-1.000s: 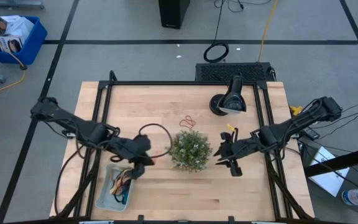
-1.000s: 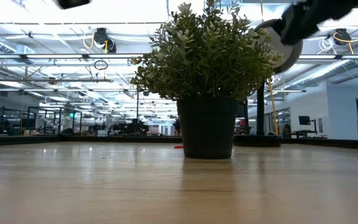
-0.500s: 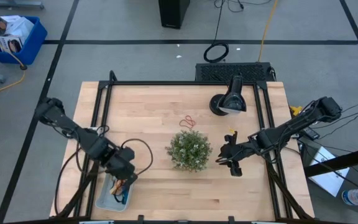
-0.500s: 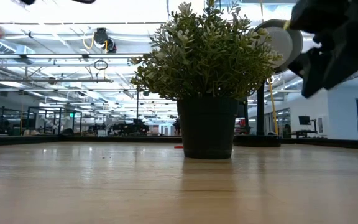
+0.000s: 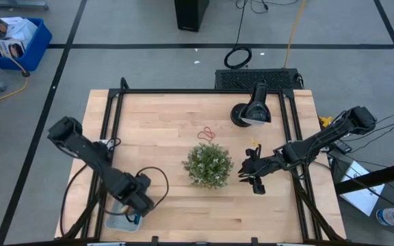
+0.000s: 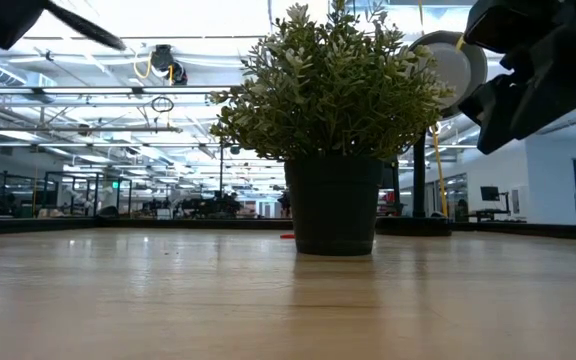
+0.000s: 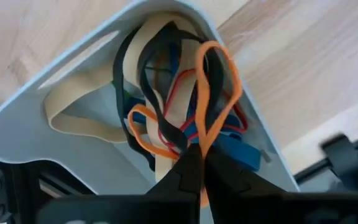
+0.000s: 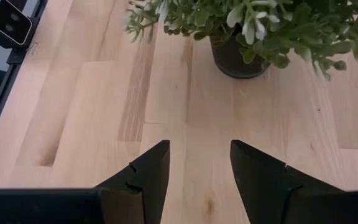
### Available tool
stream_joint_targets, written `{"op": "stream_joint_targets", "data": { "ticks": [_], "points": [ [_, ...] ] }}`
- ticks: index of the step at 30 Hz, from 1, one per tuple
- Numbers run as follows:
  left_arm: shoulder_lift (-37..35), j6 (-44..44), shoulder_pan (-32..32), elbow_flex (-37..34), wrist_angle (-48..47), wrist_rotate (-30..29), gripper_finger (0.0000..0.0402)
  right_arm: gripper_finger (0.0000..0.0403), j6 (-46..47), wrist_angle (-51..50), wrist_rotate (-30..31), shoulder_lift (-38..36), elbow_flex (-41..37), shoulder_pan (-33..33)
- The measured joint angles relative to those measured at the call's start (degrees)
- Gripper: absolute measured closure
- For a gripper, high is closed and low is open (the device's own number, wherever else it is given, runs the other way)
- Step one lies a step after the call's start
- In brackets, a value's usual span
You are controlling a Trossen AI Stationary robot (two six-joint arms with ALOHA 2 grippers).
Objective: Pick and place rubber bands into bin
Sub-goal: Put the orange rubber band into the blue bin
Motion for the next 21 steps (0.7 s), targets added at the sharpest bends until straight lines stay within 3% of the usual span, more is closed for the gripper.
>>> {"op": "stream_joint_targets", "data": {
  "ticks": [7,11,21],
  "points": [
    [2.20,-0.46,-0.94,0.00,0.00,-1.03,0.0390,0.0236,0.07,0.18,0.00,0.00,0.00,-0.01],
    [2.14,-0.14,-0.92,0.00,-0.02,-6.05,0.0394,0.0238,0.07,0.17,0.00,0.00,0.00,-0.02],
    [2.14,1.47,-0.81,0.00,-0.05,-7.17,0.0329,0.0237,0.07,0.15,0.00,0.00,0.00,-0.02]
  ]
}}
